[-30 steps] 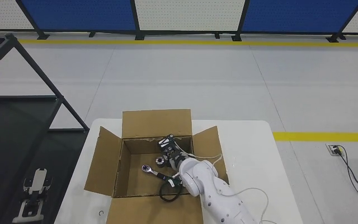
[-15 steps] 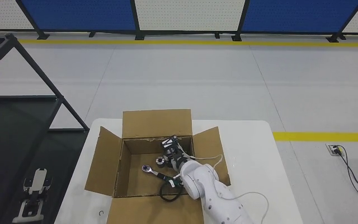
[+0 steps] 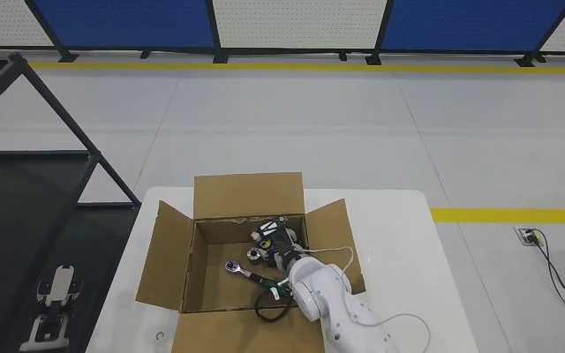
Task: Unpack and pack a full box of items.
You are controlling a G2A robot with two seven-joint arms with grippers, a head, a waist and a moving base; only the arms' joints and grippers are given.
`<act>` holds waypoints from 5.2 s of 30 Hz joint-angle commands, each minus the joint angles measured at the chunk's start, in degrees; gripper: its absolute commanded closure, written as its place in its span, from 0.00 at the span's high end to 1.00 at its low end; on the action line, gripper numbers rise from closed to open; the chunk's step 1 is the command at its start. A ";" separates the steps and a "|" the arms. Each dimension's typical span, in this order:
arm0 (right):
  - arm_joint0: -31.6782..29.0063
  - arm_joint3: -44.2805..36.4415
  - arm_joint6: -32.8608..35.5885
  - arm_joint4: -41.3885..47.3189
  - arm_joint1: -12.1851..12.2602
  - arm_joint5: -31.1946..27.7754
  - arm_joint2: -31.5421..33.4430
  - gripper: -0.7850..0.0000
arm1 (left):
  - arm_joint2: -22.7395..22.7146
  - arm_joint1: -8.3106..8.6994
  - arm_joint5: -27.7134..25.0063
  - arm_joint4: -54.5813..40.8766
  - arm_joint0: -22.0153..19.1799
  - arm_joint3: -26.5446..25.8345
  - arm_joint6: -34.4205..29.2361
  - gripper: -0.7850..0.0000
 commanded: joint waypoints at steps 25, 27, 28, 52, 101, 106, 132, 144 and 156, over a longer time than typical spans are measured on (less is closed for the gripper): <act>-24.56 -41.47 -11.56 4.05 6.10 -26.47 18.54 1.00 | -2.32 -0.17 -3.37 -1.11 -1.84 0.75 -1.54 1.00; -24.99 -41.98 -11.35 4.45 6.25 -26.93 19.23 1.00 | -3.99 -0.29 -3.05 -1.17 -1.99 1.28 -0.35 1.00; -24.99 -41.98 -11.35 4.45 6.25 -26.93 19.23 1.00 | -4.15 -0.32 -2.84 -1.27 -1.99 1.24 -0.14 1.00; -29.53 -53.70 -7.36 21.65 8.08 -33.09 28.18 1.00 | -4.79 0.82 -8.38 0.26 -7.25 6.04 -16.31 1.00; -10.99 -23.60 26.38 68.86 11.66 -25.23 19.61 1.00 | -1.27 3.43 -11.14 -1.45 -11.50 8.42 -37.64 1.00; -9.76 -21.07 24.83 69.30 11.85 -25.46 18.37 1.00 | -0.02 3.57 -10.92 -1.39 -11.90 8.29 -38.10 1.00; -6.73 -13.44 24.66 71.72 13.56 -24.92 15.55 1.00 | 14.11 4.72 -8.08 6.30 -18.67 11.02 -46.43 1.00; -8.49 -14.16 23.86 72.05 15.20 -24.70 18.97 1.00 | 17.82 5.09 -6.25 8.87 -20.37 13.26 -46.84 1.00; -13.89 -18.20 29.30 72.62 17.73 -21.30 24.60 1.00 | 8.93 5.72 -6.36 5.68 -15.45 10.52 -43.66 1.00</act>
